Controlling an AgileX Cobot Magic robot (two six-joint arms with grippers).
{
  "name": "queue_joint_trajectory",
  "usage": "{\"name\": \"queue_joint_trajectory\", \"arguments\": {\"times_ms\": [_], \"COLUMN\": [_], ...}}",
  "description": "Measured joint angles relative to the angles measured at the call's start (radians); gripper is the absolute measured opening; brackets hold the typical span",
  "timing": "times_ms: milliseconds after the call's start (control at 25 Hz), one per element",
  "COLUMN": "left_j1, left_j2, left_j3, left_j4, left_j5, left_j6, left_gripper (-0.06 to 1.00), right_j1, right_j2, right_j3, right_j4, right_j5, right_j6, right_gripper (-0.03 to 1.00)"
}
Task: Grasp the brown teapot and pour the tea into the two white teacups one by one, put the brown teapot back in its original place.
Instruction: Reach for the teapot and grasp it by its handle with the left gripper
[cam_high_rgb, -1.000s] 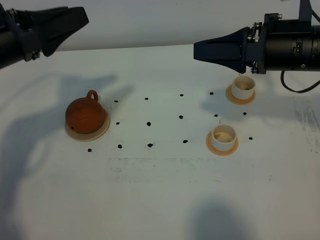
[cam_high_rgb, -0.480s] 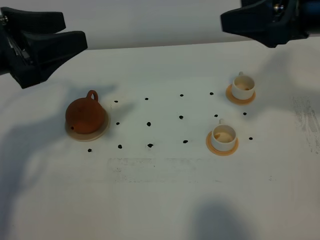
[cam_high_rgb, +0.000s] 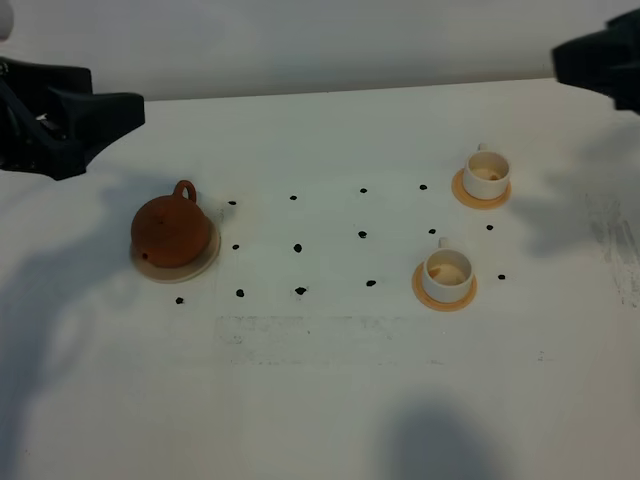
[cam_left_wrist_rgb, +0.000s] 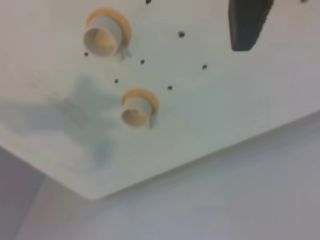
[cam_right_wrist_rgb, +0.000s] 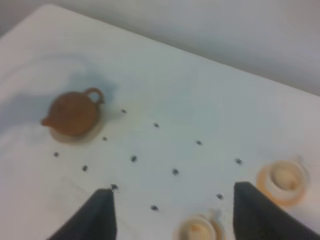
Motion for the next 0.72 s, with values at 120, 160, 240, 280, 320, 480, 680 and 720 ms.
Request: {"name": "queue_joint_trajectory", "arguments": {"times_ms": [120, 160, 240, 280, 320, 480, 680, 720], "left_j1": [0.0, 0.0, 0.0, 0.0, 0.0, 0.0, 0.0, 0.0], "left_j2": [0.0, 0.0, 0.0, 0.0, 0.0, 0.0, 0.0, 0.0], "left_j3": [0.0, 0.0, 0.0, 0.0, 0.0, 0.0, 0.0, 0.0], "left_j4": [0.025, 0.027, 0.03, 0.033, 0.044, 0.119, 0.207, 0.213], "left_j5": [-0.011, -0.013, -0.019, -0.02, -0.026, -0.083, -0.131, -0.133], "left_j6": [-0.023, -0.027, -0.029, -0.031, -0.036, -0.104, -0.189, -0.199], "left_gripper": [0.57, 0.56, 0.54, 0.54, 0.54, 0.54, 0.53, 0.53], "right_j1": [0.0, 0.0, 0.0, 0.0, 0.0, 0.0, 0.0, 0.0], "right_j2": [-0.067, -0.093, -0.144, -0.176, -0.214, -0.366, -0.543, -0.581], "right_j3": [0.0, 0.0, 0.0, 0.007, 0.025, 0.154, 0.312, 0.334], "right_j4": [-0.108, -0.127, -0.16, -0.167, -0.177, -0.234, -0.322, -0.337], "right_j5": [0.057, 0.075, 0.112, 0.118, 0.119, 0.129, 0.157, 0.163], "right_j6": [0.082, 0.098, 0.13, 0.141, 0.149, 0.197, 0.263, 0.276], "right_gripper": [0.48, 0.48, 0.47, 0.47, 0.47, 0.47, 0.47, 0.47]}}
